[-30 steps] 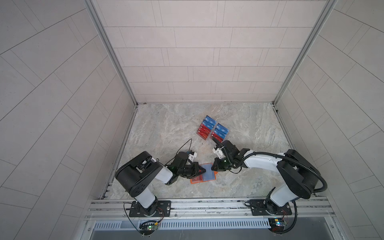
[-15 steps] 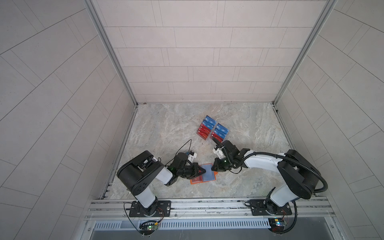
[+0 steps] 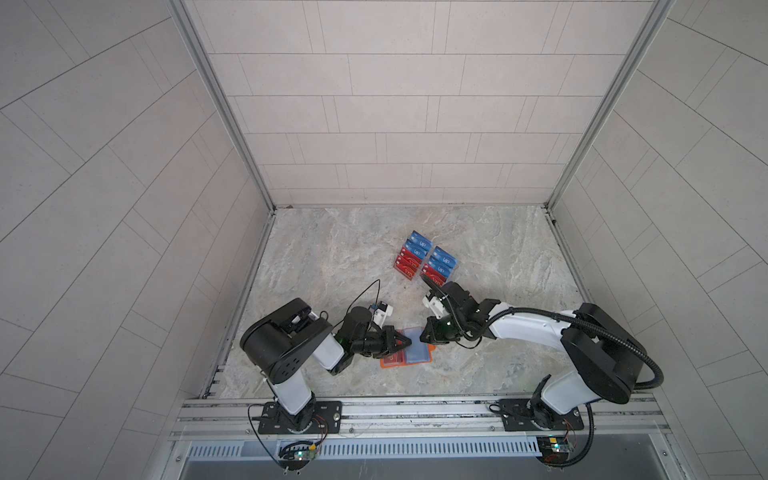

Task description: Put the credit cards into the card holder

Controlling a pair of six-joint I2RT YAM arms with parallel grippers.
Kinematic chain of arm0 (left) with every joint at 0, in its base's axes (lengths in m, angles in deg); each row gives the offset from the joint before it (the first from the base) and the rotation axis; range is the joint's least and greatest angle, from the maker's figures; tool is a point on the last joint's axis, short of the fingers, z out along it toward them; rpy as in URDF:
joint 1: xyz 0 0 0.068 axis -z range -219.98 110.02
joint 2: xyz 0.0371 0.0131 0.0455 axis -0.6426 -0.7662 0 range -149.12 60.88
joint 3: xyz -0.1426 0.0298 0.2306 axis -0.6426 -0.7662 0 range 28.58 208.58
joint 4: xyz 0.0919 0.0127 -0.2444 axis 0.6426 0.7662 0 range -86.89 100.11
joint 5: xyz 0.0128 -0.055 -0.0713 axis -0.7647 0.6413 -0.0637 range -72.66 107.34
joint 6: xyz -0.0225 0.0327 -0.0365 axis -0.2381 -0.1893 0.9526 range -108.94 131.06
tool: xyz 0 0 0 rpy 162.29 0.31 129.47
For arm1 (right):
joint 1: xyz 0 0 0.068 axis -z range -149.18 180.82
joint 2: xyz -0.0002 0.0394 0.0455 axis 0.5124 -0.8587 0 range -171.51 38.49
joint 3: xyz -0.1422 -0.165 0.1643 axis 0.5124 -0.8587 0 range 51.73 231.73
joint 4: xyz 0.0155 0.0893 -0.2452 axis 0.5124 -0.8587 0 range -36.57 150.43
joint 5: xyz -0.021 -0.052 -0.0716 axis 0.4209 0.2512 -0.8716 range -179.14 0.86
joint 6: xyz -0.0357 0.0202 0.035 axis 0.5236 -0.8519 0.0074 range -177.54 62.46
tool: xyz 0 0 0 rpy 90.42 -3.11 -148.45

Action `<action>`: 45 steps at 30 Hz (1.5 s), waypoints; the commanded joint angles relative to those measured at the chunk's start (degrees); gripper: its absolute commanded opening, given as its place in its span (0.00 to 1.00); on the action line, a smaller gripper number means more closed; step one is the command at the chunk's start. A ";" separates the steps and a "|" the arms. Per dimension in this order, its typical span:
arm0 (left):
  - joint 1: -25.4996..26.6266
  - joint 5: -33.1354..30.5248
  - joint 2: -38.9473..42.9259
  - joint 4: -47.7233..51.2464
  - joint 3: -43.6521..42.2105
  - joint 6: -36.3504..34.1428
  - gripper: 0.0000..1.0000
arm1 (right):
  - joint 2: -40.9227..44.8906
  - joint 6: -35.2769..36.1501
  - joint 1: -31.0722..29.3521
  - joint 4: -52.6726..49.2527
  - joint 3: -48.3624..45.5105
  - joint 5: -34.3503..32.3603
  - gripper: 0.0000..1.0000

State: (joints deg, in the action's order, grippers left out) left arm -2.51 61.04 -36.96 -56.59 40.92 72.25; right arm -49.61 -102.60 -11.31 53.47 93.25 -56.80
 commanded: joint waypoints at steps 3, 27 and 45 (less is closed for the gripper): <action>-0.56 1.64 -1.95 -6.26 -0.88 1.20 0.00 | 0.53 -0.64 0.41 0.85 -2.52 -0.35 0.08; -0.54 1.97 -2.01 -5.25 -1.33 0.39 0.00 | -0.59 -0.08 -0.93 2.20 0.09 1.41 0.08; -0.47 1.05 1.43 0.08 -0.47 -0.10 0.45 | -4.54 -0.47 -2.26 4.96 1.27 3.42 0.08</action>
State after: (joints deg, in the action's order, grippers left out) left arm -2.64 62.55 -36.91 -59.48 40.28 73.12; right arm -53.70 -102.81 -13.32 57.05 93.86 -54.09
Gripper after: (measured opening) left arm 0.443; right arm 0.077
